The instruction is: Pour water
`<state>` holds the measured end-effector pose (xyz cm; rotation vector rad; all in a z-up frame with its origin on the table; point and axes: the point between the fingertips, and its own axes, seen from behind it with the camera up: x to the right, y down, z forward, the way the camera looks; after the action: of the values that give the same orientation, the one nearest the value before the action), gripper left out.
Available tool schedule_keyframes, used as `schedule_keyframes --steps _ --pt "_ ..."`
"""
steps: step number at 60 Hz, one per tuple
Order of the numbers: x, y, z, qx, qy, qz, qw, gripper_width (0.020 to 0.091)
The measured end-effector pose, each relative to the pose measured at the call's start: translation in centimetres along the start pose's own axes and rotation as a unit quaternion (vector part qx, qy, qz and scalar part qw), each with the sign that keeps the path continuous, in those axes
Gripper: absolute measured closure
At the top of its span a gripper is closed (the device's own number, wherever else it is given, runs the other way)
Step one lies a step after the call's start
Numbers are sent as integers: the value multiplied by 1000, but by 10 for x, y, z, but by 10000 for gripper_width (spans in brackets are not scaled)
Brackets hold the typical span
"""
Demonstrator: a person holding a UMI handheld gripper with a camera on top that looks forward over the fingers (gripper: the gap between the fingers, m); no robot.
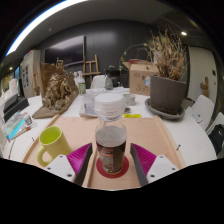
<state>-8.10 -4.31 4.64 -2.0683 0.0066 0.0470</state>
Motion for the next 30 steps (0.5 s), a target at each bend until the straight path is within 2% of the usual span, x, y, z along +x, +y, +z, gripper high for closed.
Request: schedule_keyframes --steps 1,4,8,20,30 --pt "0 -1 -4 -3 0 2 1000 235" --pt "2 -5 -18 -7 7 2 1000 287" --pt "1 -13 -45 -9 21 -6 1000 238" --pt "-26 -28 -159 -36 52 -8 998 247" --pt "-70 -26 -233 -40 63 -22 997 247"
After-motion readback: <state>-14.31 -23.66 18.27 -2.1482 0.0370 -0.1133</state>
